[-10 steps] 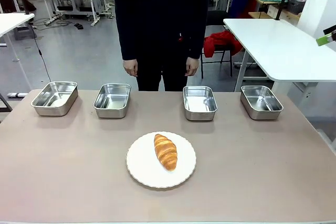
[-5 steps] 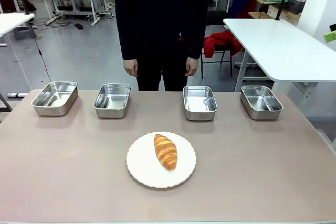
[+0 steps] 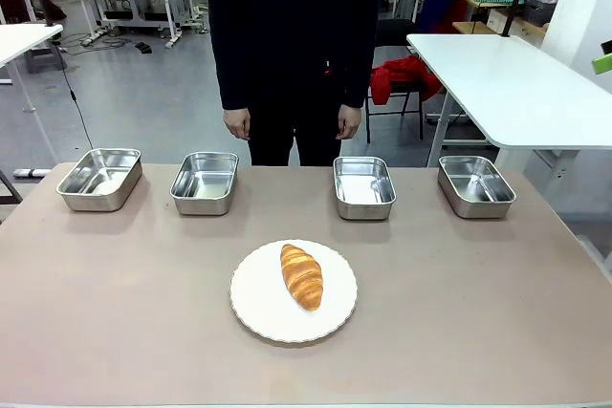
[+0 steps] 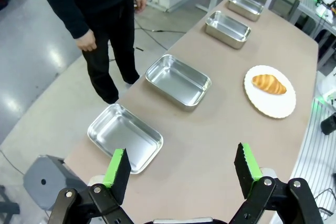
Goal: Place the bread in the container.
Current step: Place the Butter Roll into the Airtight Container indicated by the human.
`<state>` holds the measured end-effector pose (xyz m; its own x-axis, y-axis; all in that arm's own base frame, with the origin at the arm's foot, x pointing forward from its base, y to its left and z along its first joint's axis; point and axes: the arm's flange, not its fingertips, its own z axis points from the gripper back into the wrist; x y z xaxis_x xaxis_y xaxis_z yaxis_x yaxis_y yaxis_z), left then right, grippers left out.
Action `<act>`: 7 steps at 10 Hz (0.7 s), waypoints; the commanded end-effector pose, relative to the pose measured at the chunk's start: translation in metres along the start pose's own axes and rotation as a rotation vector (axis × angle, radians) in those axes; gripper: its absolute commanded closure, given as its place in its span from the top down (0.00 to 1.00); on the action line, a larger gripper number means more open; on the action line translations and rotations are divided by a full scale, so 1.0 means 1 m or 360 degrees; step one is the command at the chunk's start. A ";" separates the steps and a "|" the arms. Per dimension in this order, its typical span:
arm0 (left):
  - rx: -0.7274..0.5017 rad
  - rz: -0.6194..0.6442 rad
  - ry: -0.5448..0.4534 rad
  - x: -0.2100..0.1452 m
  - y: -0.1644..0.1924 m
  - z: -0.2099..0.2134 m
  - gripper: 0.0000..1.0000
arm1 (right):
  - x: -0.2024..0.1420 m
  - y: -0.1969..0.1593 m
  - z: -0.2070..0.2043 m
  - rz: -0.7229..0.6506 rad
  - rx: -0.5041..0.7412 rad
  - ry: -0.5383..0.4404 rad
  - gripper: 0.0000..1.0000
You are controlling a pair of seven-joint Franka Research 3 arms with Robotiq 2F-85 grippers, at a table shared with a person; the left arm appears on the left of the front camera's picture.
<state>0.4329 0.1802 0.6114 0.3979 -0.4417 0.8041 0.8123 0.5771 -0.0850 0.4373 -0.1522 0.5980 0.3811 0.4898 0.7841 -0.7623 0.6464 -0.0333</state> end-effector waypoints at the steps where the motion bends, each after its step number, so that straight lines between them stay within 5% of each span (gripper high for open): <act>1: 0.0002 0.0015 -0.0059 -0.005 -0.007 0.000 1.00 | 0.000 -0.002 0.002 0.0039 0.0025 -0.0058 1.00; 7: 0.0008 0.0044 -0.0014 -0.006 -0.001 0.002 1.00 | -0.001 0.001 0.001 -0.0004 0.0014 -0.0002 1.00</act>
<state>0.4308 0.1842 0.6081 0.4315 -0.4125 0.8023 0.7883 0.6047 -0.1131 0.4352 -0.1533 0.5970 0.3885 0.4902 0.7802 -0.7658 0.6427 -0.0225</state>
